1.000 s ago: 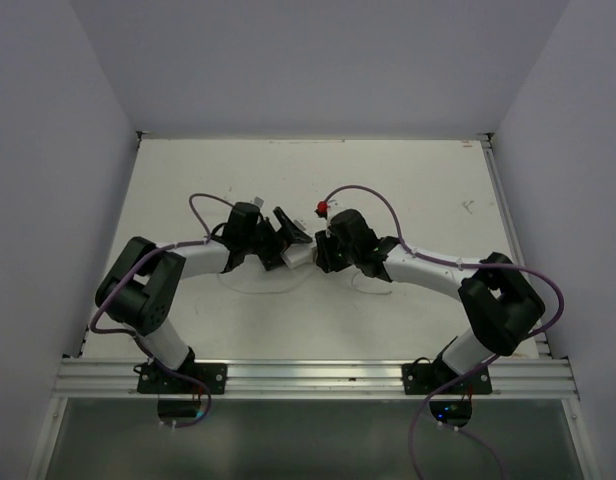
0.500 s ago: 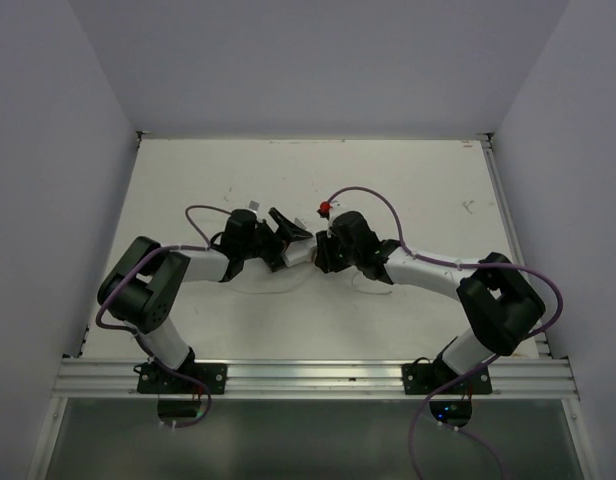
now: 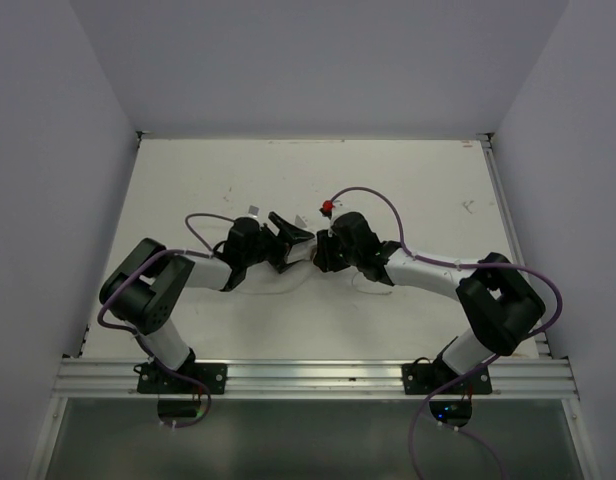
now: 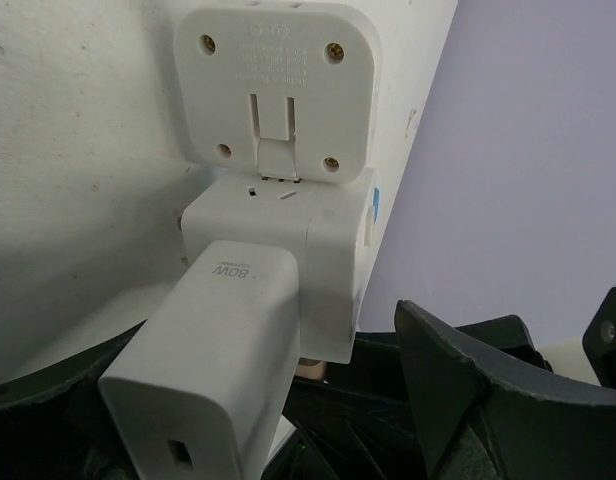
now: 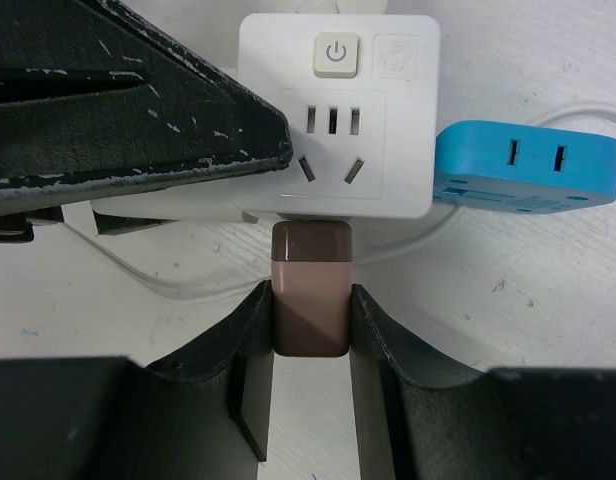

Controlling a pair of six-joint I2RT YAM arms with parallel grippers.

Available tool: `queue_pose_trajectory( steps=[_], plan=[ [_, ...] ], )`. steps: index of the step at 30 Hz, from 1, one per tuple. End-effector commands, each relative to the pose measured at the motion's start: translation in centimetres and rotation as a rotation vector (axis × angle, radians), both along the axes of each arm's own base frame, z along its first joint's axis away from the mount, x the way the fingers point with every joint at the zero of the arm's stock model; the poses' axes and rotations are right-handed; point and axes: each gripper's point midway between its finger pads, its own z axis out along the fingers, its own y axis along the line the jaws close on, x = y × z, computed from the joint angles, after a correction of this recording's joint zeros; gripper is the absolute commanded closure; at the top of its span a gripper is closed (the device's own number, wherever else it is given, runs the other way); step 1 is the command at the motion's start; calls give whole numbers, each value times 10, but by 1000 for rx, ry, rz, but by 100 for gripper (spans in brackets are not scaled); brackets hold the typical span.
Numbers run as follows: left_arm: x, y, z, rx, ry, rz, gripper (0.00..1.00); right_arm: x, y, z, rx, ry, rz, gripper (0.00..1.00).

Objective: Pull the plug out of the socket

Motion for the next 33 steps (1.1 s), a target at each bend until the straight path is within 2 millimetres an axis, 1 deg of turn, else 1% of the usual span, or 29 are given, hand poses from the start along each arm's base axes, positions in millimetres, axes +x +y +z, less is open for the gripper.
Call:
queue_pose_trajectory(
  steps=[1, 2, 9, 14, 20, 25, 29, 33],
  plan=[
    [10, 0, 22, -51, -83, 58, 15, 5, 20, 32, 132, -52, 21, 100],
    [11, 1, 24, -59, -91, 66, 16, 5, 20, 32, 136, -51, 21, 100],
    [7, 2, 19, -76, -89, 80, 21, 4, 22, 34, 154, -45, 19, 100],
    [5, -2, 20, -91, -89, 86, 22, 3, 26, 38, 182, -39, 13, 100],
    [3, -3, 19, -107, -80, 117, 28, 4, 29, 42, 219, -29, 2, 100],
    [2, 0, 17, -108, -81, 140, 28, 2, 33, 44, 237, -20, 9, 100],
    [4, 0, 18, -112, -91, 146, 24, 2, 34, 43, 239, -14, 14, 100],
    [8, 0, 21, -118, -102, 155, 23, 2, 33, 41, 232, -12, 13, 100]
  ],
)
